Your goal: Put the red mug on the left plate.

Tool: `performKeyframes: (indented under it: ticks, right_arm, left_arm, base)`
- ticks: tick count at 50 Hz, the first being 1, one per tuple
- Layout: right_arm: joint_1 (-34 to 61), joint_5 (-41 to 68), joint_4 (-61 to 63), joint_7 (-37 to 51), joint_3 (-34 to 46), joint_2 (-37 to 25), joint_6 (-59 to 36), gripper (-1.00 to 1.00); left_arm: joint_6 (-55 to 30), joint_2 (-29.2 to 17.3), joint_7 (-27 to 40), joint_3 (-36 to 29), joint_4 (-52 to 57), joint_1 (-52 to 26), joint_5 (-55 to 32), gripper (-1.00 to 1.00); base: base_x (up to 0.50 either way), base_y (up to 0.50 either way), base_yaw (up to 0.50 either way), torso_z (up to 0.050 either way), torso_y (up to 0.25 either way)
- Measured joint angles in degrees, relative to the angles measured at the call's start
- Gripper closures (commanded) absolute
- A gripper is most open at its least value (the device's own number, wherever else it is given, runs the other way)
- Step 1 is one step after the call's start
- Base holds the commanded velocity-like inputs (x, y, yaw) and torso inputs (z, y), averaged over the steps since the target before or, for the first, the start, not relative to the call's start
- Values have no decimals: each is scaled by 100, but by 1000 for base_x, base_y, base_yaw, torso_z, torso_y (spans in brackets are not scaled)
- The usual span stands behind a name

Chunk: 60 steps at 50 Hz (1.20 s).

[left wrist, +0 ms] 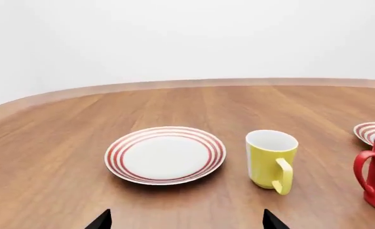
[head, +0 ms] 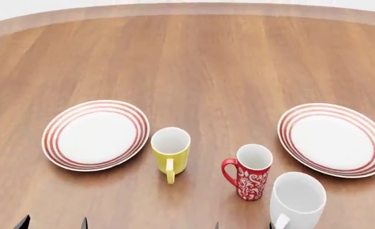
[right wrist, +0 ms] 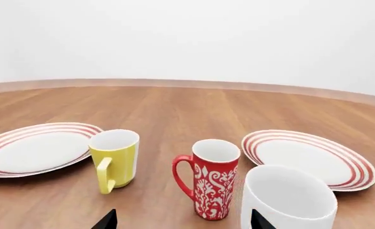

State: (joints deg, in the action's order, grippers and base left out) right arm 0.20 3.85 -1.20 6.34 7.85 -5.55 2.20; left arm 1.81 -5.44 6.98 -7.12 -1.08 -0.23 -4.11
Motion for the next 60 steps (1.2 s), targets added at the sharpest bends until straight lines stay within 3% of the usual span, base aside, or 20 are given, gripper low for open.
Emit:
performKeyframes:
  ticks: [45, 60]
  right_arm:
    - [33, 272, -4, 207, 256, -205, -1, -100]
    - [49, 372, -11, 258, 308, -250, -3, -100]
  left_arm:
    - [39, -218, 253, -289, -52, -46, -187, -100]
    - [55, -275, 319, -360, -62, -59, -230, -100]
  base:
    - [197, 257, 0, 0, 0]
    - [284, 51, 0, 0, 0]
